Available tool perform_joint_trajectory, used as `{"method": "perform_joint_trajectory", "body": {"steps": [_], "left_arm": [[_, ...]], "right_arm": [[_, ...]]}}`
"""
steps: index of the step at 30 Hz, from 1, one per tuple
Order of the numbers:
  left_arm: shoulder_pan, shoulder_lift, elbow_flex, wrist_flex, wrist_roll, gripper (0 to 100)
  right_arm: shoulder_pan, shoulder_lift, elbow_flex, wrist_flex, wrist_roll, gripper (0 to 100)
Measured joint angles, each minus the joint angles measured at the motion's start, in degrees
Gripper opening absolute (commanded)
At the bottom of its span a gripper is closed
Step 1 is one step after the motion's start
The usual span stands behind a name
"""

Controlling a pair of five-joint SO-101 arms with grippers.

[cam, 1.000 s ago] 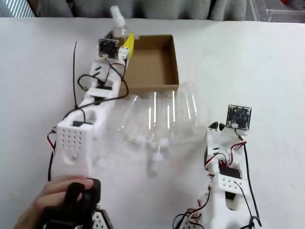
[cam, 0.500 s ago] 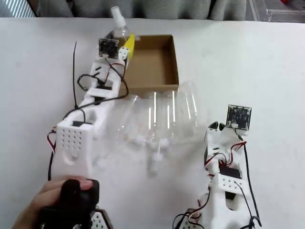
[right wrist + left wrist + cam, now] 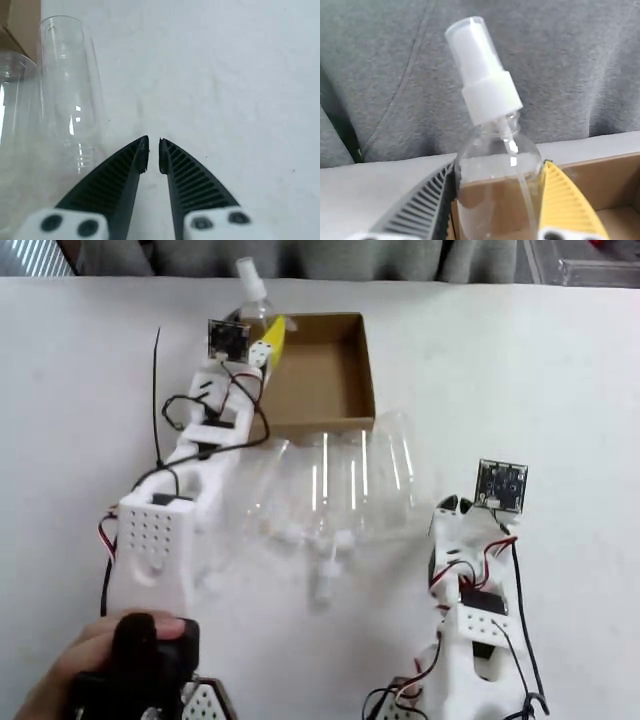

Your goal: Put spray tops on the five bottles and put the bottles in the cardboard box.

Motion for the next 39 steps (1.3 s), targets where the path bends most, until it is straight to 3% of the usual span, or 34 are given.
{"method": "perform_joint_trajectory", "body": {"steps": [6,11,39], "left_arm": [[-0.35,0.00,0.00,0.00,0.00,23],[-0.53,0.00,0.00,0.00,0.00,32],[-1.23,-10.55,14.15,2.02,0.00,32]], "right_arm": [[0.00,0.00,0.00,0.00,0.00,1.6],[0.00,0.00,0.00,0.00,0.00,1.6],[0.00,0.00,0.00,0.00,0.00,1.7]]}}
